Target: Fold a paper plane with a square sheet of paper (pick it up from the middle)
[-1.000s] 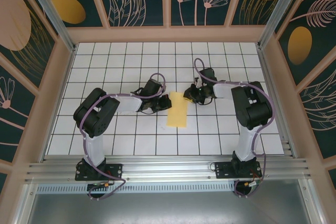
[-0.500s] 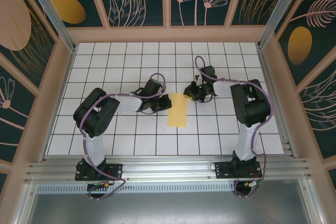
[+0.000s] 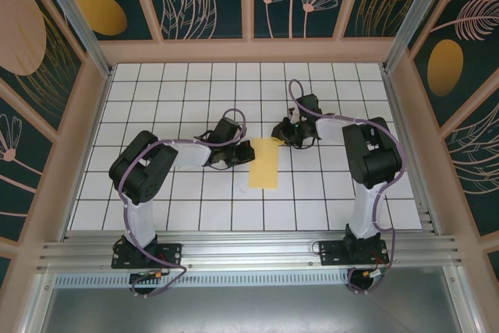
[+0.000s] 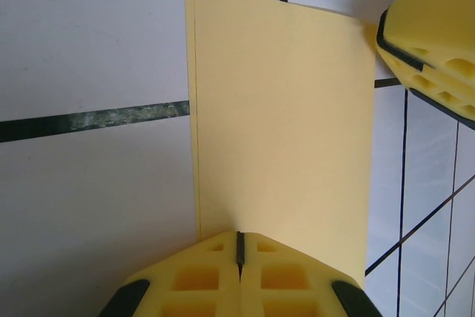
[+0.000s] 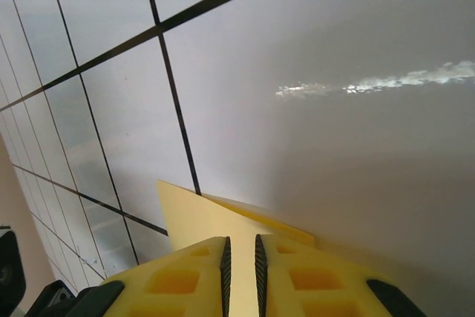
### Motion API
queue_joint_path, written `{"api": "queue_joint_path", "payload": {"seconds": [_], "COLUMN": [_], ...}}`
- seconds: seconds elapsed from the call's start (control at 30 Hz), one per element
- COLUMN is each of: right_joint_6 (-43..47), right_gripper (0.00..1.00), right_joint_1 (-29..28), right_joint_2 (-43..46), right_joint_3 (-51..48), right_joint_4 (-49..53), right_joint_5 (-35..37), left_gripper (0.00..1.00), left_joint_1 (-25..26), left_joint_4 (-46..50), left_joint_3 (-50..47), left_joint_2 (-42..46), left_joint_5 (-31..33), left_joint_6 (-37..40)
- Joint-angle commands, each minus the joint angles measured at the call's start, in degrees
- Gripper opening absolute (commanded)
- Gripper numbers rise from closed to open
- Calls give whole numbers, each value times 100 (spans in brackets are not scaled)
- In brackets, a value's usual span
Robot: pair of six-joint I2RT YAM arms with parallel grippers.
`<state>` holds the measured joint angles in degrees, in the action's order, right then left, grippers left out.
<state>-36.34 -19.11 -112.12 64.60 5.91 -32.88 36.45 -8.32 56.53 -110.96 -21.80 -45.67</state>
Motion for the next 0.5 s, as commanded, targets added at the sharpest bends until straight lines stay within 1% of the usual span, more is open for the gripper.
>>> {"api": "queue_joint_path", "payload": {"seconds": [0.0, 0.2, 0.3, 0.47], "right_joint_6": [81, 197, 180, 128], "right_gripper": [20, 20, 20, 21], "right_joint_1": [16, 78, 73, 83], "right_joint_2": [-45, -454, -336, 138], "right_joint_3": [131, -4, -77, 38], "right_joint_4": [-32, 75, 2, -88], "right_joint_5": [-68, 358, 235, -47], "left_gripper": [0, 0, 0, 0], "left_joint_1": [47, 47, 50, 54], "left_joint_4": [656, 682, 717, 721], "left_joint_3": [-196, -195, -201, -188], "left_joint_2": [-242, -217, -204, -207], "left_joint_5": [247, 246, 271, 265], "left_joint_6": [111, 120, 138, 120]}}
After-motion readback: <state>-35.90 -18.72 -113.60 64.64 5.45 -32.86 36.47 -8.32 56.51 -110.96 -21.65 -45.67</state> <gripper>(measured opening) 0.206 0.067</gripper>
